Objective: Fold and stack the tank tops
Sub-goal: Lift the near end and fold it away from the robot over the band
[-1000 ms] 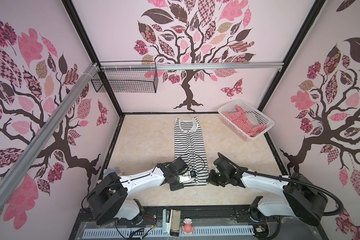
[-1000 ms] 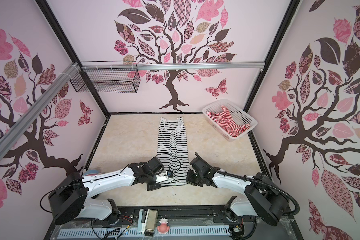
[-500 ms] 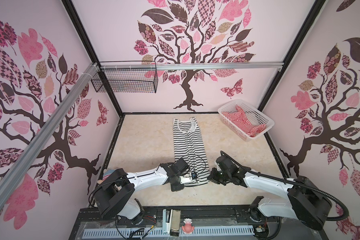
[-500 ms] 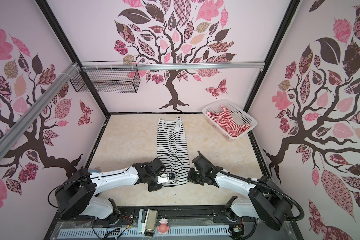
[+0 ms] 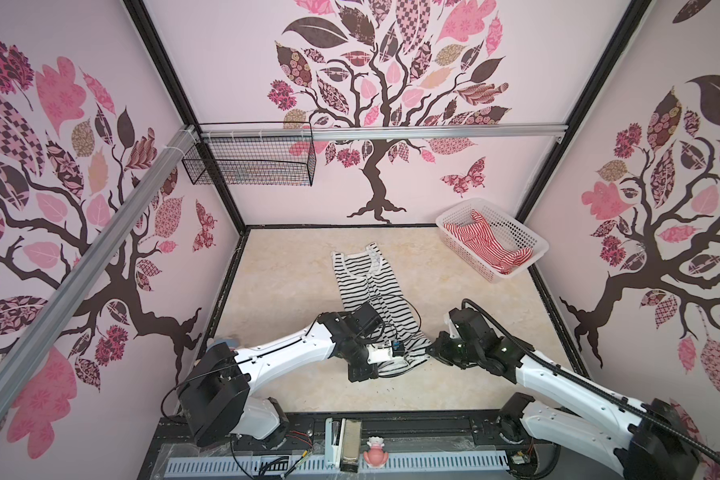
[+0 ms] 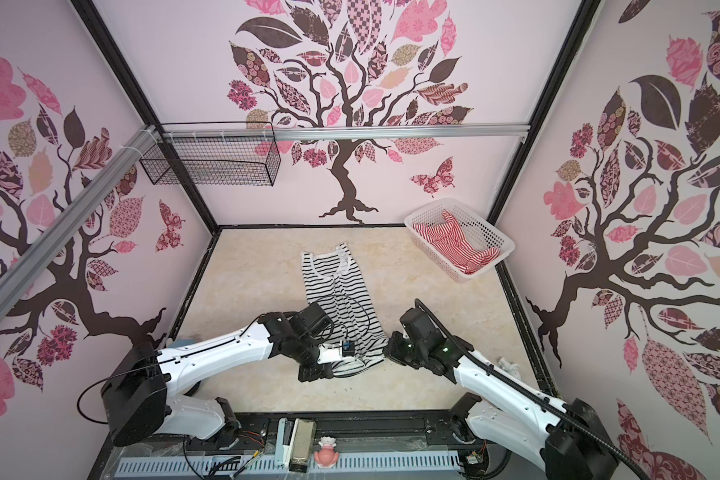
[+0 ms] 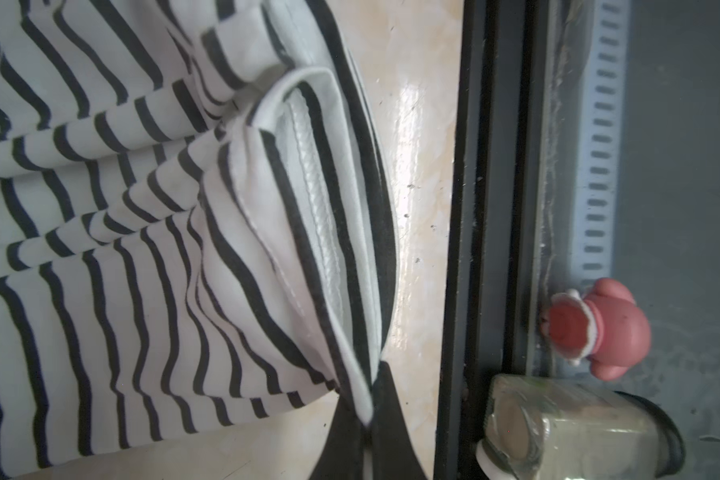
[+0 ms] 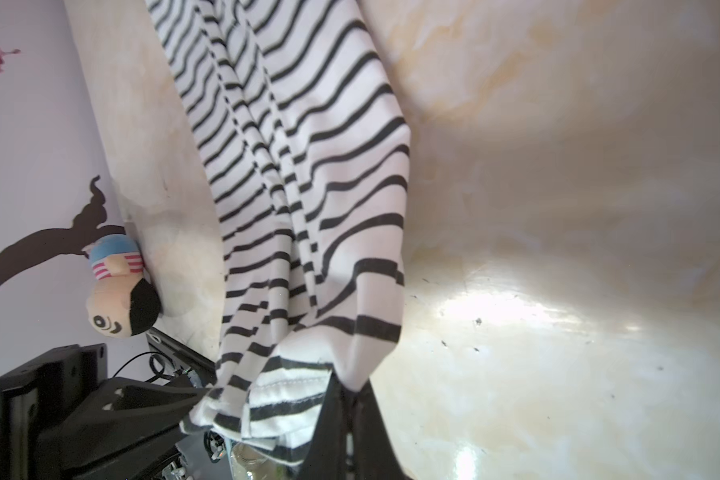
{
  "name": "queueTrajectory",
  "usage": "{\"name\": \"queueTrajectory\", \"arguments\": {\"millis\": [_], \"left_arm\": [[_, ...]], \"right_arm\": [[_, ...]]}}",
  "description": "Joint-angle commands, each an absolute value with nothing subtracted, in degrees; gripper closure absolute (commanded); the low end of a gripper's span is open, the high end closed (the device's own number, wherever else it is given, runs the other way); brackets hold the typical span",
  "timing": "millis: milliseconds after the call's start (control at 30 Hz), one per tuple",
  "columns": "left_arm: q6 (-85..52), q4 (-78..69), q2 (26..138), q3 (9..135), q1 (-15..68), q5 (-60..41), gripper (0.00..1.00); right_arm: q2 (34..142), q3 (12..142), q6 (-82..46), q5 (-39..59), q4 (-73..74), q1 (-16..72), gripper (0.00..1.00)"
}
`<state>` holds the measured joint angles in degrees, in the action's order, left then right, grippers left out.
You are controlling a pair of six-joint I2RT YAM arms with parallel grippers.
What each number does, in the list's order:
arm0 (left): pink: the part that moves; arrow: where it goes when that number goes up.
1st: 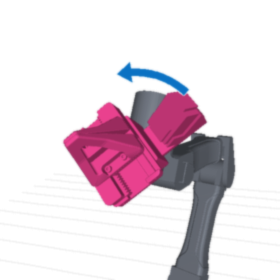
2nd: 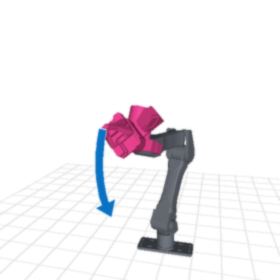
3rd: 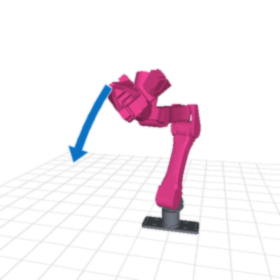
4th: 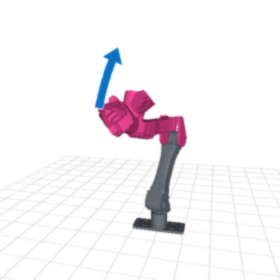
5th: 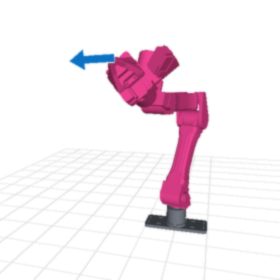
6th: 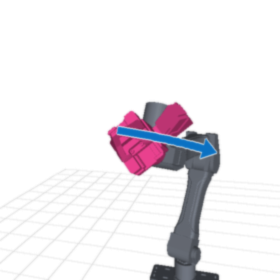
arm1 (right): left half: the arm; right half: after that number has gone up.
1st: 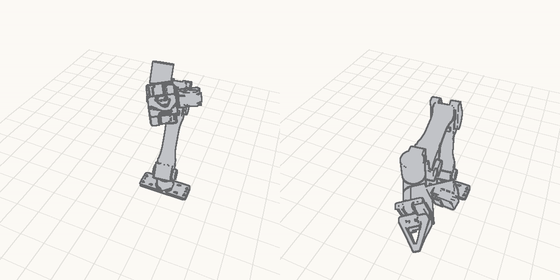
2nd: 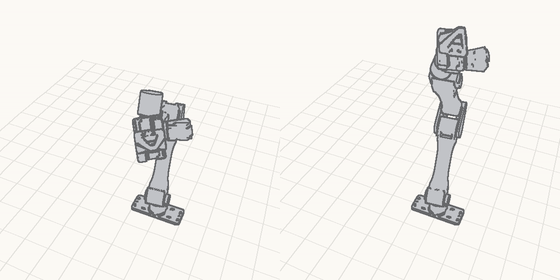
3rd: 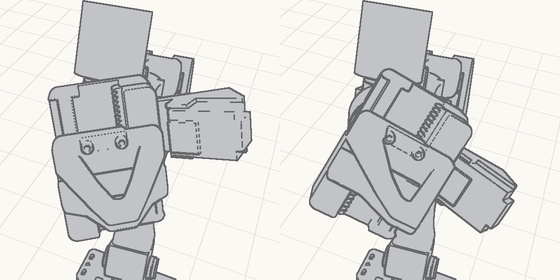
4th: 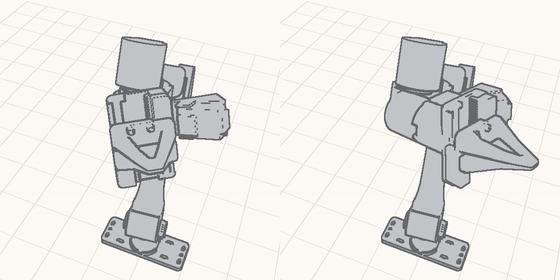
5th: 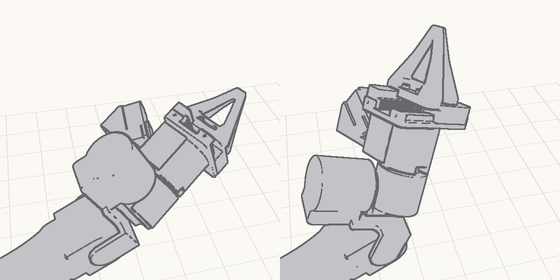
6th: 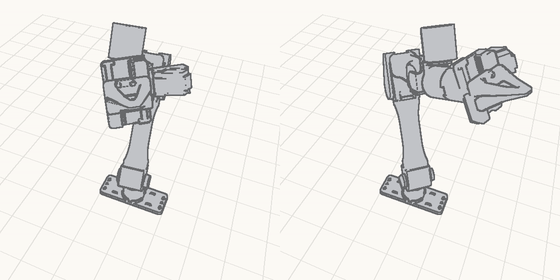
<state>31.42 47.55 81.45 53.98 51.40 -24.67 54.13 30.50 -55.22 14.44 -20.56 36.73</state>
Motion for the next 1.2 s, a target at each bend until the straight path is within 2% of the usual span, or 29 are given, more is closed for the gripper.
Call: {"name": "queueTrajectory", "arguments": {"millis": [0, 167, 300, 633, 967, 1167], "left_arm": [[30.5, 51.0, 80.2, 57.6, 50.2, -30.7, 1.0], [28.1, 47.8, 79.8, 61.9, 44.5, -30.2, 1.0], [27.6, 45.6, 80.2, 64.3, 41.6, -27.3, 1.0], [25.0, 29.8, 83.9, 64.9, 32.2, -17.7, 1.0], [24.8, 26.7, 97.2, 71.5, 21.9, -17.3, 1.0], [25.0, 27.3, 103.3, 73.2, 20.1, -15.7, 1.0]], "right_arm": [[53.2, 35.9, -53.6, 13.3, -25.6, 35.0, 0.97], [57.5, 43.1, -50.7, 13.5, -26.2, 34.1, 0.97], [62.4, 47.4, -49.1, 17.2, -22.3, 30.8, 0.97], [81.5, 62.4, -42.9, 23.5, -17.7, 24.2, 0.97], [103.6, 78.0, -40.2, 29.1, -16.0, 21.4, 0.96], [115.7, 86.9, -39.6, 31.2, -17.1, 21.0, 0.96]]}}
